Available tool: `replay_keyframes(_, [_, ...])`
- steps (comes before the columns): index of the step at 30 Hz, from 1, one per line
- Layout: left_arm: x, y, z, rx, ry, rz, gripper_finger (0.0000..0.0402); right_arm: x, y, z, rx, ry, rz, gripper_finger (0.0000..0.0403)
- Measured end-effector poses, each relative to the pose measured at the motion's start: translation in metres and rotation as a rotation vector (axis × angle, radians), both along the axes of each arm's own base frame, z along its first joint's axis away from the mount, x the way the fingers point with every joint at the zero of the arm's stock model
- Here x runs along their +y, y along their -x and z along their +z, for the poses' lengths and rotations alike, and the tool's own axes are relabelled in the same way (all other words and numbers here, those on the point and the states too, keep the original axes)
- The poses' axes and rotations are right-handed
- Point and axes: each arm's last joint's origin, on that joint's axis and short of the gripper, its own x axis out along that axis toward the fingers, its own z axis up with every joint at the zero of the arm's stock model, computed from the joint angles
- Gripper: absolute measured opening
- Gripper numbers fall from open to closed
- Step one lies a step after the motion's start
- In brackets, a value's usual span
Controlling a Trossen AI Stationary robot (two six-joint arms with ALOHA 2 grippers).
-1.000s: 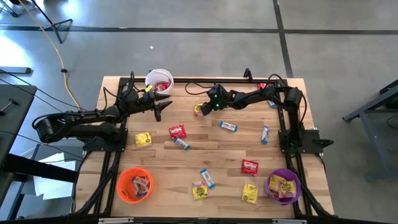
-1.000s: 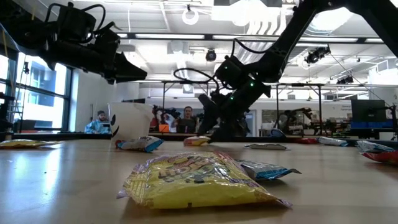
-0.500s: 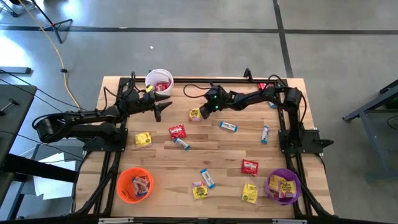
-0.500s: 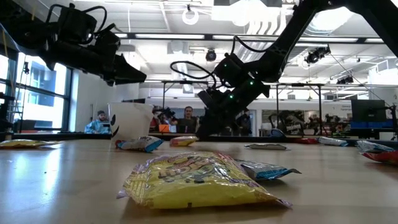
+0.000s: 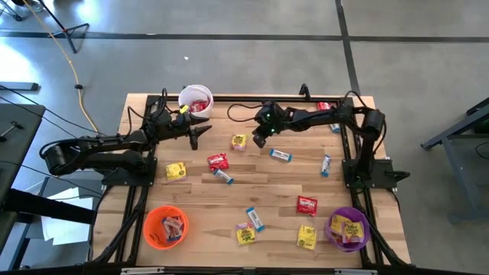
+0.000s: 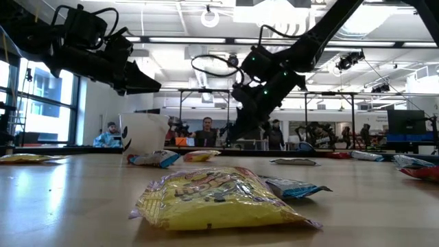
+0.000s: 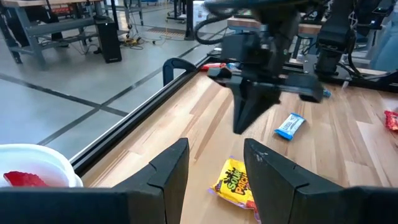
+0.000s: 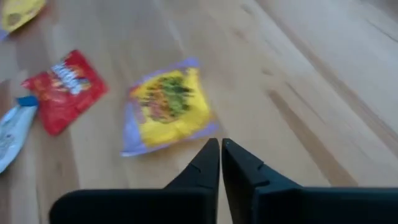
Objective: Sort candy
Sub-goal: Put the yellow candy into the purple bucket
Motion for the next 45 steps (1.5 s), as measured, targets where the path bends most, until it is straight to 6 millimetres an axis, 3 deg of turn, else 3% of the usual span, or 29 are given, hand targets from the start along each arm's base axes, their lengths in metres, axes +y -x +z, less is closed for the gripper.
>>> replay_keyframes(5, [0.0, 0.0, 0.0, 0.002, -0.005, 0.0, 0.0142, 0.03, -0.017, -0.001, -0.022, 0.142, 0.149, 0.0074])
replay_keyframes(14, [0.0, 0.0, 0.0, 0.0, 0.0, -0.001, 0.0142, 0.057, -0.036, -0.013, -0.048, 0.347, 0.196, 0.0246])
replay_keyframes(20, [-0.002, -0.001, 0.0, 0.0, 0.0, -0.012, 0.0142, 0.061, -0.04, -0.026, -0.027, 0.394, 0.244, 0.0287])
replay_keyframes(25, [-0.004, -0.003, 0.0, 0.0, -0.002, -0.026, 0.0142, 0.058, -0.04, -0.039, 0.012, 0.402, 0.233, 0.0269])
replay_keyframes(32, [-0.004, -0.003, 0.0, 0.002, -0.006, -0.027, 0.0142, 0.051, -0.04, -0.047, 0.002, 0.359, 0.25, 0.0205])
replay_keyframes(45, [-0.004, -0.003, 0.0, 0.003, -0.005, -0.027, 0.0142, 0.049, -0.039, -0.041, -0.005, 0.368, 0.245, 0.0009])
